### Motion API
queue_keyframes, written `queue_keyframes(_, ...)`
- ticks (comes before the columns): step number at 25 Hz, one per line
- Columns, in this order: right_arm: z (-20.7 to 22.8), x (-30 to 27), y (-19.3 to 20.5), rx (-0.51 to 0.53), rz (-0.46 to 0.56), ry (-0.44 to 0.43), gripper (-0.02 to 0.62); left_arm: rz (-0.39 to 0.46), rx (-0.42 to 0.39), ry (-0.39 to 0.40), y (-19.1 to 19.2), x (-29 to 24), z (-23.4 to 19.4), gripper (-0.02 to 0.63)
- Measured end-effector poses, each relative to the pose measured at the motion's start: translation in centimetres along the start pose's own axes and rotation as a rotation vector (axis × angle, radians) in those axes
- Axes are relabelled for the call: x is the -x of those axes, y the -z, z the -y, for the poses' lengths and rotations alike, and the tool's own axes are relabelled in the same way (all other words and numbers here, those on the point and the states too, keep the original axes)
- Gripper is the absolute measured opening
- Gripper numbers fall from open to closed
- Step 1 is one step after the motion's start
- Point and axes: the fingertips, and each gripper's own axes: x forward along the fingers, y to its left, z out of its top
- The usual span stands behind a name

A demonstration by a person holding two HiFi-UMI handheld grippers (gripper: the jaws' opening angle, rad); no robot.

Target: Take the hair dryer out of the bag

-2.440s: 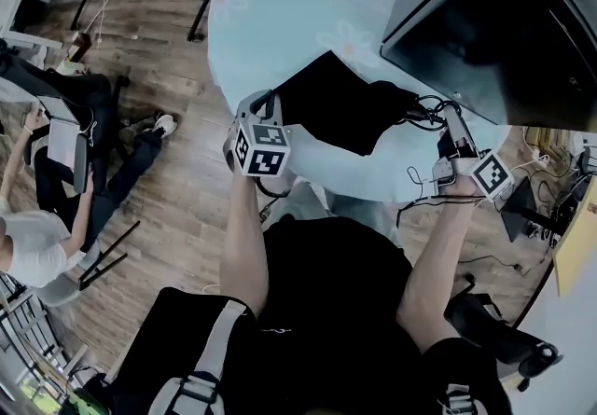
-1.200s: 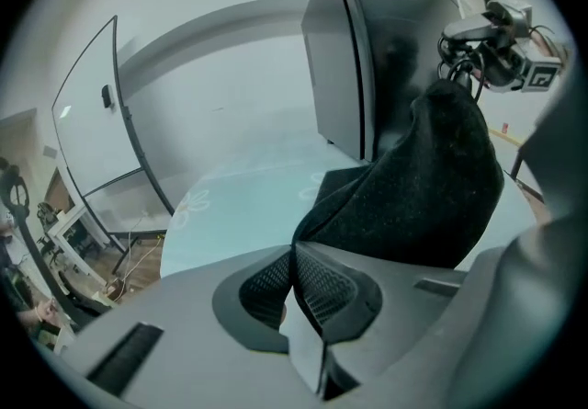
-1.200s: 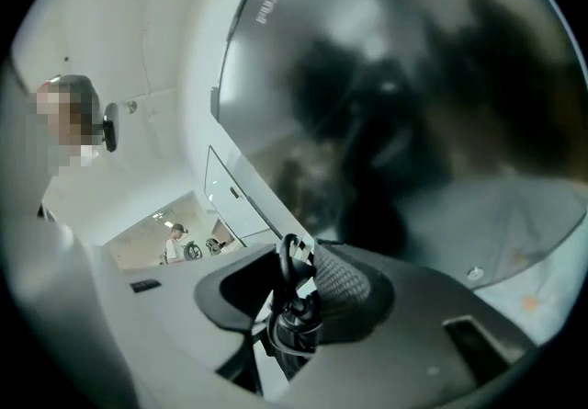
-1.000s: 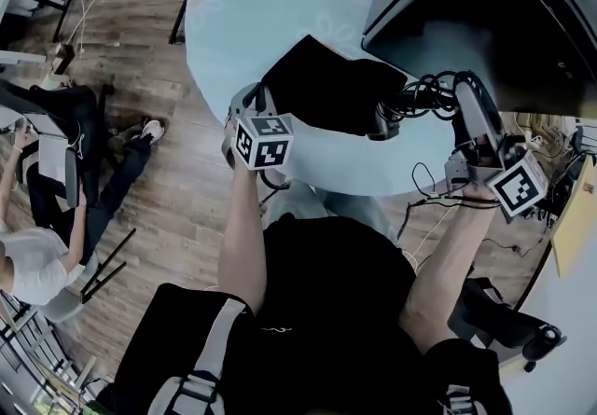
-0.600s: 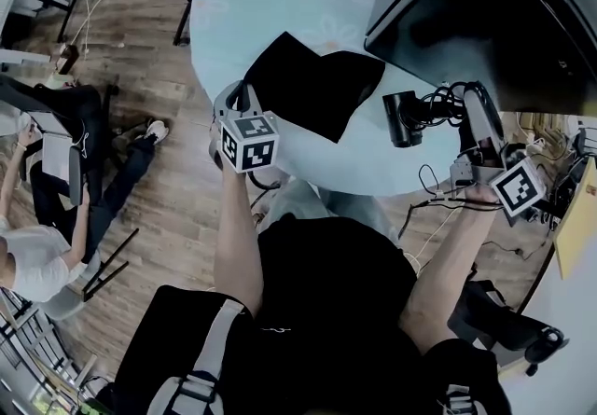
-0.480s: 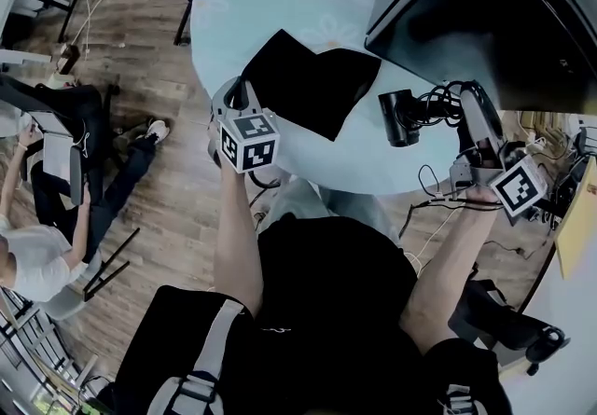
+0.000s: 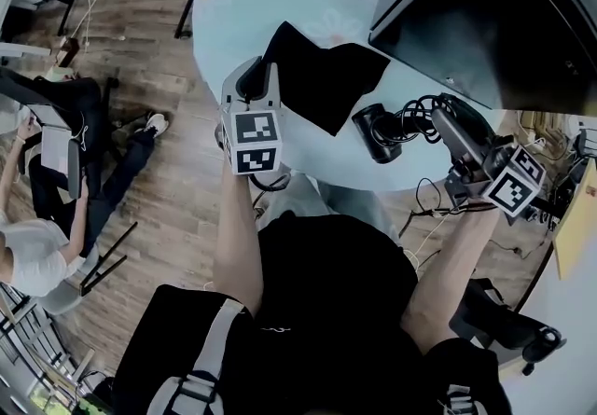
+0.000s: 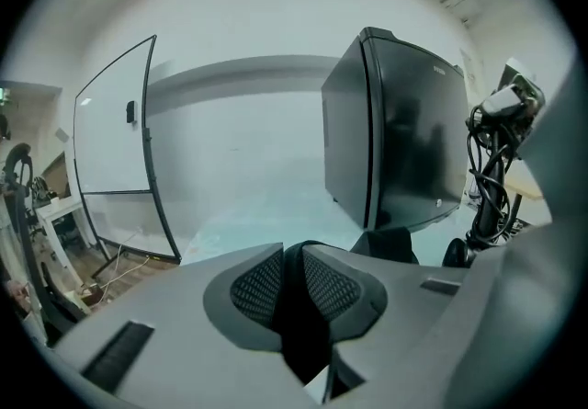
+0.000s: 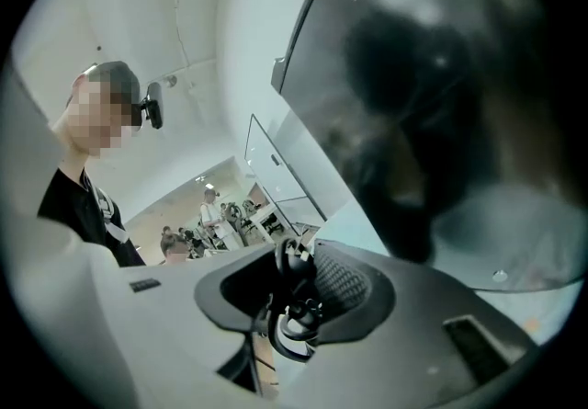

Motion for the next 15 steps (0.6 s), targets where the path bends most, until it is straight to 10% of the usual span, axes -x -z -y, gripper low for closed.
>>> queue_keyframes(15,6.0,-0.9,2.6,-0.083,-0.088,0.069,0.137,-0.059,-0.05,-0.069,0.9,-0.6,0.3,0.072)
